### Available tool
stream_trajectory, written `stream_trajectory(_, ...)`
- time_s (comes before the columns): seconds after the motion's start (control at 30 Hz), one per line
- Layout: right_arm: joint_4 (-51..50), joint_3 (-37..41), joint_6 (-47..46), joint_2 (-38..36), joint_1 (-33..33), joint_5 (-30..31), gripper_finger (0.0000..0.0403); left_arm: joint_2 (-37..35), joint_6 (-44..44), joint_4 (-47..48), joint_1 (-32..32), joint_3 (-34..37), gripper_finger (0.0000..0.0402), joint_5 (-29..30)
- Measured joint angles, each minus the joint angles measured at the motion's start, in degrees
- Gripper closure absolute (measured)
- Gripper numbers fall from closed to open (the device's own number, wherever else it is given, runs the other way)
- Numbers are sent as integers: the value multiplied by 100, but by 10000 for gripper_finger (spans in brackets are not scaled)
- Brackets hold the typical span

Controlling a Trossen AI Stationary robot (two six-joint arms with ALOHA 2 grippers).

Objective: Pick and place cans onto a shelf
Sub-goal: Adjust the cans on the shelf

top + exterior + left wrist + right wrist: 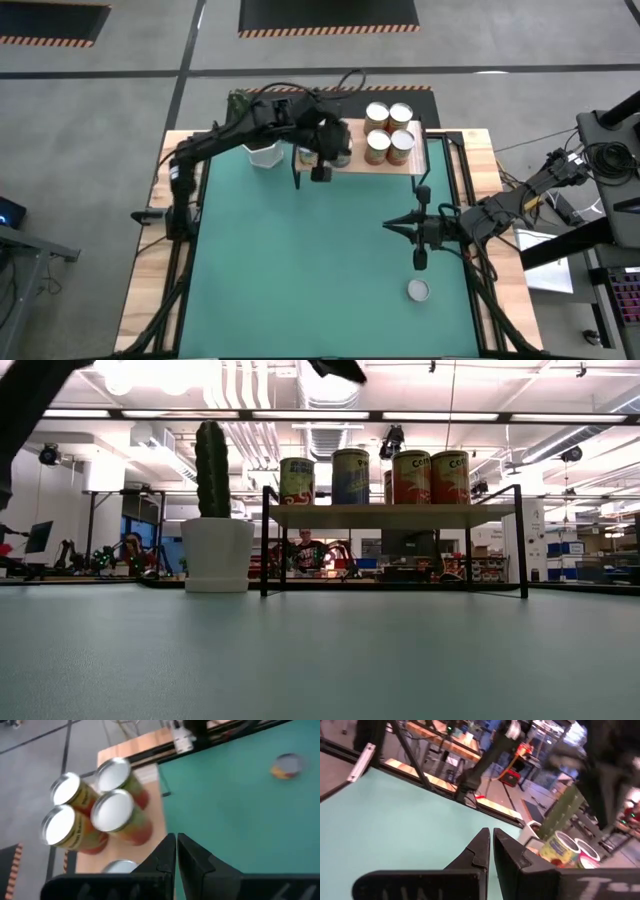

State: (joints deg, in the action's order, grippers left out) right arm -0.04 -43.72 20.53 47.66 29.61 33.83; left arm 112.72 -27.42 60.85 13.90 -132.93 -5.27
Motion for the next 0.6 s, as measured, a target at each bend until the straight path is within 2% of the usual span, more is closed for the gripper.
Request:
stream_trajectory(0.2,-34,0,-382,2,0,442,390,-780,187,-155,-512,905,401,-3)
stream_trajectory(0.37,-16,-1,-814,8,-11,927,390,-1807,303,-1170,-842,2496,401,3)
stream_trajectory(0.6,-121,-224,-1253,252,-342,972,390,-3394,837,-2831,-1044,4846,402,275)
